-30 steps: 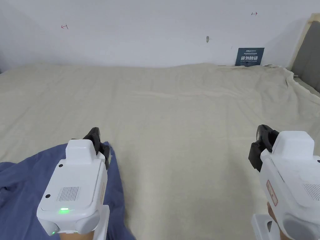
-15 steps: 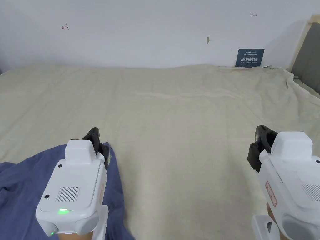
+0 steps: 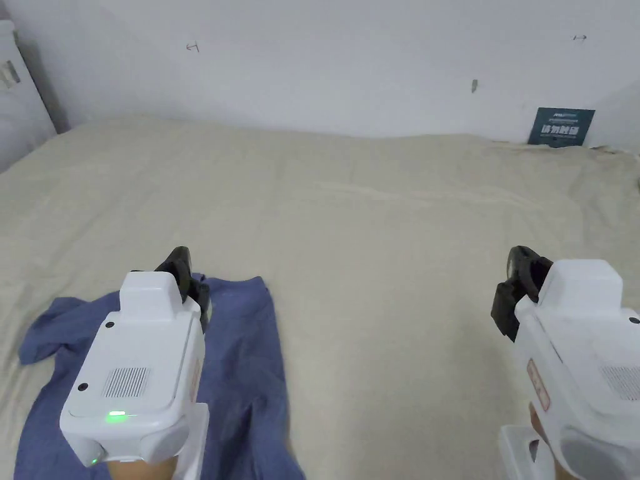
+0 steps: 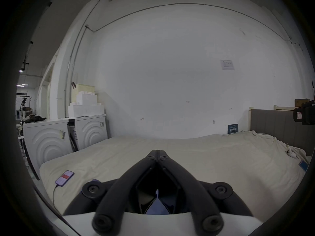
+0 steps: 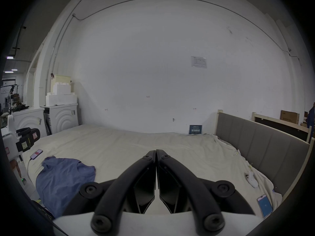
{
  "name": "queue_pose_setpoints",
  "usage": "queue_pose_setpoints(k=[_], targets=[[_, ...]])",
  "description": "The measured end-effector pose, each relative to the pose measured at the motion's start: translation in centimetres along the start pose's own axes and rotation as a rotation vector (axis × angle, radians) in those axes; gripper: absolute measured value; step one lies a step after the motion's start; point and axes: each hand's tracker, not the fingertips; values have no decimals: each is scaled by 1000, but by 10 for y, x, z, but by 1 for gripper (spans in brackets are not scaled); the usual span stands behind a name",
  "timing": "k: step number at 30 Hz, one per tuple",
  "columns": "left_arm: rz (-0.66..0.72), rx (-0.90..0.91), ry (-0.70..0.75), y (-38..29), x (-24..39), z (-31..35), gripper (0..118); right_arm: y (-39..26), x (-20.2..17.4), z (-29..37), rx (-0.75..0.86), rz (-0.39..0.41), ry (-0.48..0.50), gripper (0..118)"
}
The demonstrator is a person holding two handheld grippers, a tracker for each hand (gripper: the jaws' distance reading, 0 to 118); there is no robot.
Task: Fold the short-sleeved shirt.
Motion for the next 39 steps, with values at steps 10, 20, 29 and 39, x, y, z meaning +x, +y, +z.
queue_pose_setpoints(k=[10, 20, 29, 39], targets=[[-17, -11, 187, -4, -77, 22, 0, 10, -75, -24, 14, -12, 198, 0], [-28, -28, 361, -7, -147, 62, 0, 11, -147, -30, 5, 1, 346, 0], [-32, -49, 416, -12, -175, 77, 0, 5, -171, -29, -10, 24, 420, 0], [-20, -157, 272, -15, -160, 37, 0, 3, -154, -36, -19, 21, 381, 0]])
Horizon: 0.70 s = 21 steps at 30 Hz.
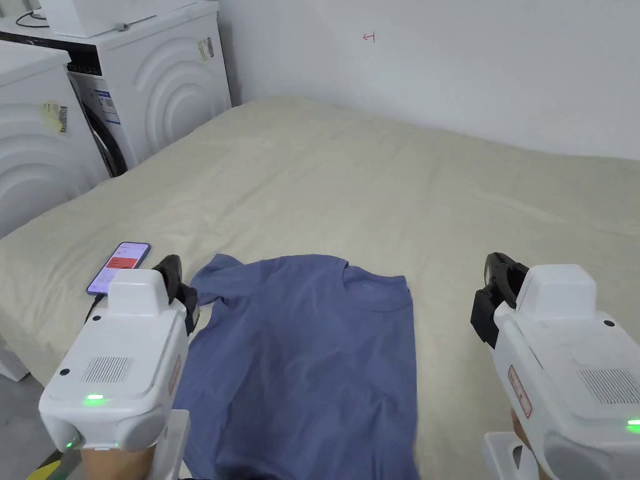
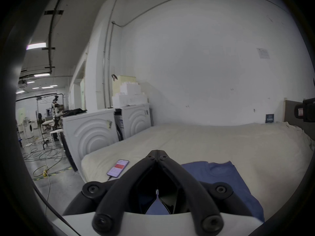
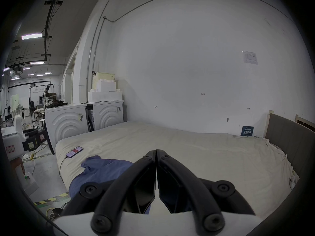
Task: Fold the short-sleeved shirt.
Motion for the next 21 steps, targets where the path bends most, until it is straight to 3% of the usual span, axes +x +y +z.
queue_pose_setpoints(k=[5, 9, 11, 15, 17, 21], targets=[[-1, -188, -134, -3, 28, -42, 0, -1, 14, 4, -9, -4, -46, 0], [-4, -363, -206, -17, 54, -85, 19, -11, 36, 2, -24, -12, -76, 0], [-55, -441, -225, -27, 69, -101, 22, -13, 41, 4, -35, -19, -90, 0], [-100, -612, -238, -52, 97, -134, 80, -20, 56, 6, -58, -20, -130, 0], [-109, -687, -239, -69, 106, -148, 99, -23, 64, 7, -67, -23, -148, 0], [-95, -817, -255, -96, 119, -166, 103, -28, 77, 10, -81, -29, -186, 0]])
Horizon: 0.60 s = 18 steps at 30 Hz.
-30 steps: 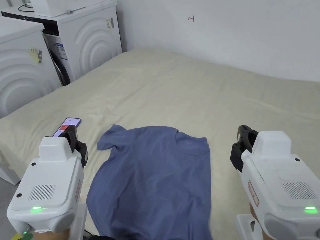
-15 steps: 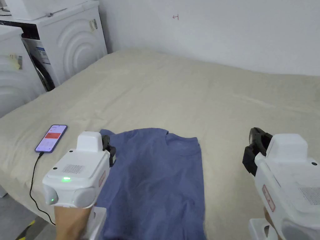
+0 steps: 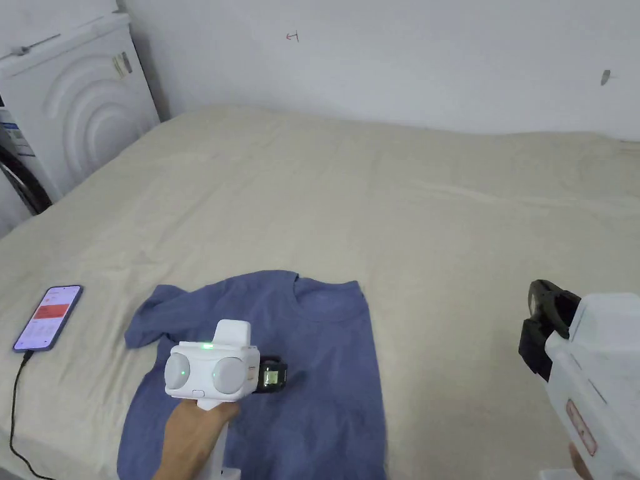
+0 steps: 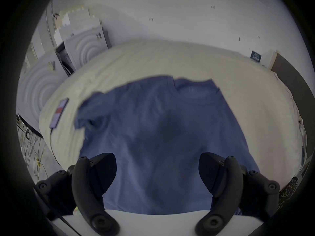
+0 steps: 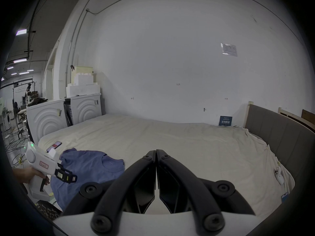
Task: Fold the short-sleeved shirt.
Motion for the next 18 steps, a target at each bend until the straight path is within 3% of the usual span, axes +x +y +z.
queue_pose_setpoints(k=[5, 7, 9, 11, 13, 15, 18], targets=[[-28, -82, 21, -7, 10, -36, 103, -7, 13, -1, -24, -13, -35, 0], [-40, -102, 24, -12, 14, -47, 95, -9, 16, -1, -32, -18, -44, 0], [-40, -143, 7, -13, 15, -53, 72, -10, 19, 1, -38, -24, -52, 0], [11, -128, -67, -13, 15, -46, 60, -11, 21, 1, -42, -26, -57, 0], [-20, -141, -31, -11, 19, -43, 24, -15, 27, -1, -46, -30, -63, 0], [-56, -136, -38, -11, 25, -38, 0, -17, 32, -2, -52, -40, -65, 0], [-81, -137, -42, -12, 26, -38, 0, -17, 34, 0, -51, -48, -67, 0]])
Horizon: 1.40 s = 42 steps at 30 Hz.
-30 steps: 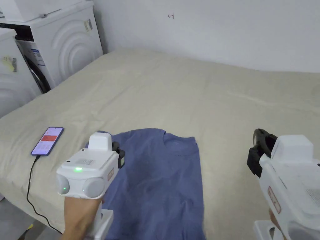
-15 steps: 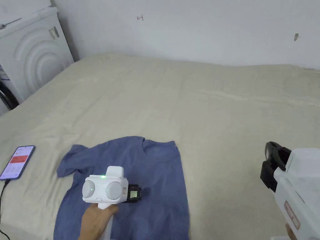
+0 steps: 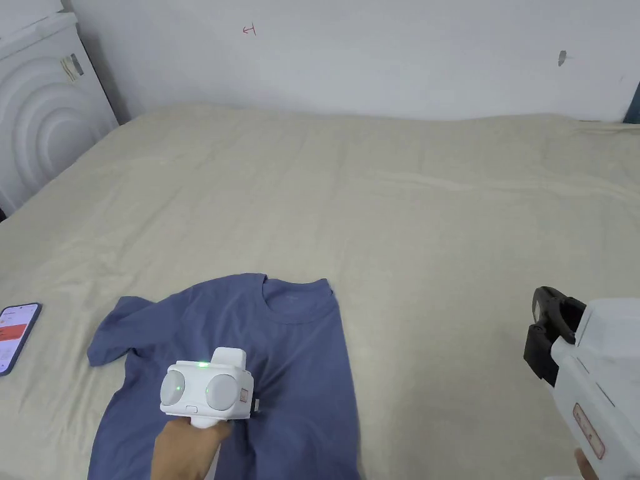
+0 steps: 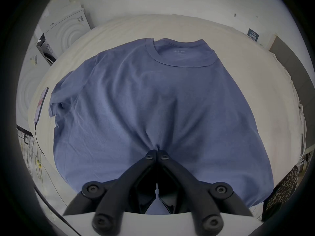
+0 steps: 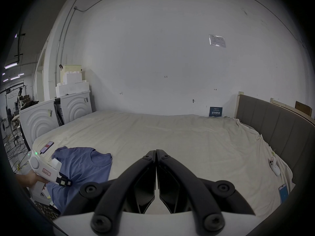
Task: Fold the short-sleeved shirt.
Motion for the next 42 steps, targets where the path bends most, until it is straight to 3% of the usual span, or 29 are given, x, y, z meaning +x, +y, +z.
queue_pose_setpoints(k=[2, 6, 9, 14, 26, 36, 42], targets=[[11, 14, -17, -2, -5, 3, 0, 1, 2, 2, 4, -1, -3, 0], [217, 86, -192, -5, -30, 25, 0, -1, 12, 6, 16, -6, -13, 0], [298, 140, -308, -8, -45, 39, 0, -1, 17, 9, 21, -15, -19, 0], [366, 235, -455, -2, -46, 75, 0, 0, 23, 15, 33, -26, -26, 0], [14, 375, -529, 73, 62, 155, 0, 10, 48, 40, 91, -39, -69, 0], [-214, 528, -663, 136, 158, 233, 0, 18, 88, 72, 146, -56, -178, 0], [-361, 557, -754, 139, 226, 262, 0, 18, 110, 89, 160, -62, -244, 0]])
